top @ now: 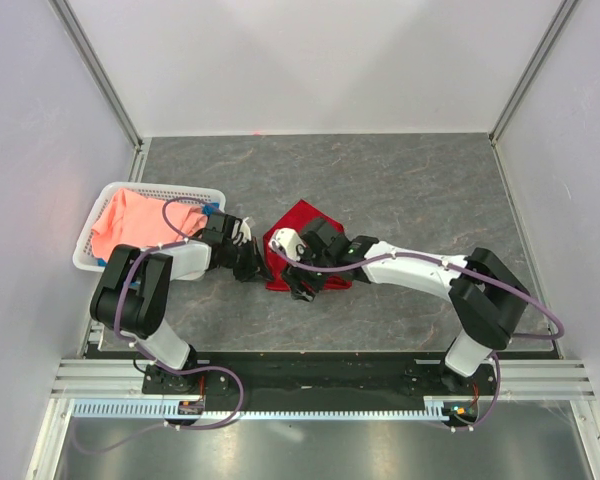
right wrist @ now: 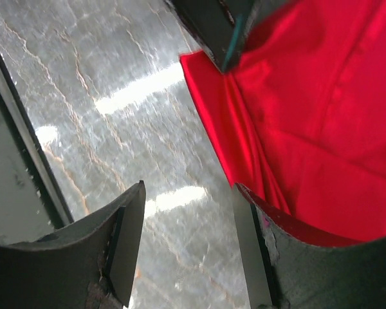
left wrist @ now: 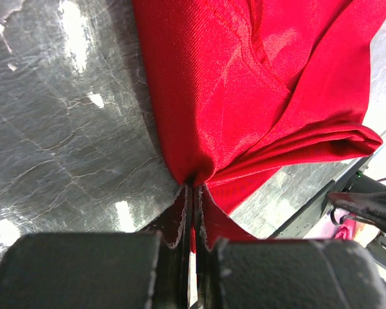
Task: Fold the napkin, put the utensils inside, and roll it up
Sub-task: Roll the napkin with the utensil
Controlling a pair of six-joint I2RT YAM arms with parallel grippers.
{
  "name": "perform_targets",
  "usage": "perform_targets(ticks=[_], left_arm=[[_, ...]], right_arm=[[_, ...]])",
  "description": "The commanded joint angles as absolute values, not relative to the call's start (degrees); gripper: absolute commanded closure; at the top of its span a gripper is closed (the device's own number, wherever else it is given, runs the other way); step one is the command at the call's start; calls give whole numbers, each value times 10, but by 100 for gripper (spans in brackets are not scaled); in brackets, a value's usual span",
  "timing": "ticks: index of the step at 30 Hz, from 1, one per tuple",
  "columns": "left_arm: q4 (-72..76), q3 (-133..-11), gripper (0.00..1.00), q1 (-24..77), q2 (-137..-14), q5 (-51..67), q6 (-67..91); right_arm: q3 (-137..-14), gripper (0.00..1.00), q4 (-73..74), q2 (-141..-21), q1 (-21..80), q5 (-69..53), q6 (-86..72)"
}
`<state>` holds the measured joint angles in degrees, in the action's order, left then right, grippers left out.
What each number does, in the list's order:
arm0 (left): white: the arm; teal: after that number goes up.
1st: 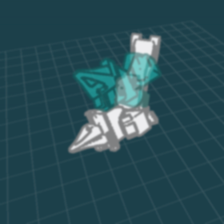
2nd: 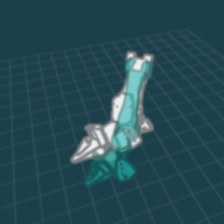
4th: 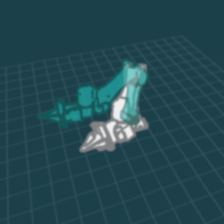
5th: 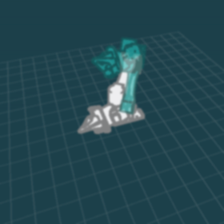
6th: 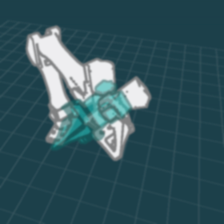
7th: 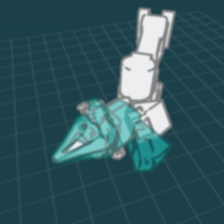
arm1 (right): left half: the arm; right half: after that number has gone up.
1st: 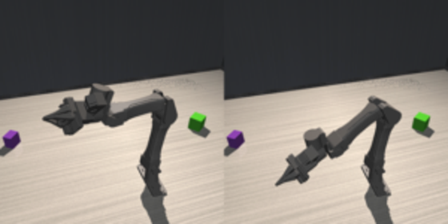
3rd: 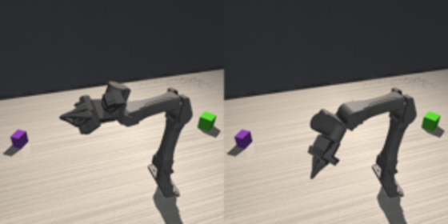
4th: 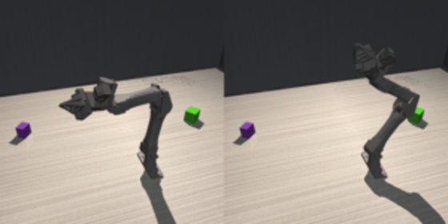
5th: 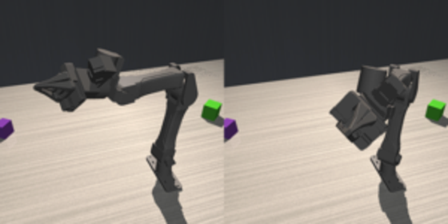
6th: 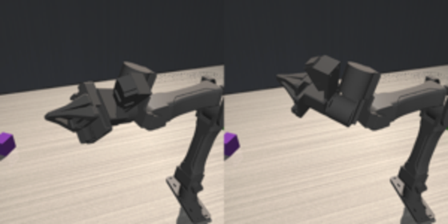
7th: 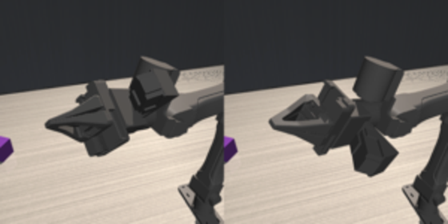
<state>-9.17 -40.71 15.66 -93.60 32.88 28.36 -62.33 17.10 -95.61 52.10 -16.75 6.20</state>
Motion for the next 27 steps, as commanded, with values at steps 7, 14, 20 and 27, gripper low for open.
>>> perform_targets(ticks=[7,14,20,27], left_arm=[[-112,-421,98,156,-954,329,257],[-112,-422,98,156,-955,337,257],[-112,-421,98,156,-957,340,258],[-112,-422,98,156,-959,344,257]], right_arm=[[-635,40,100,-1009,551,-128,118],[-617,40,44,-1018,569,-71,148],[-625,42,37,-1053,570,-78,162],[-621,43,18,-1068,570,-52,177]])
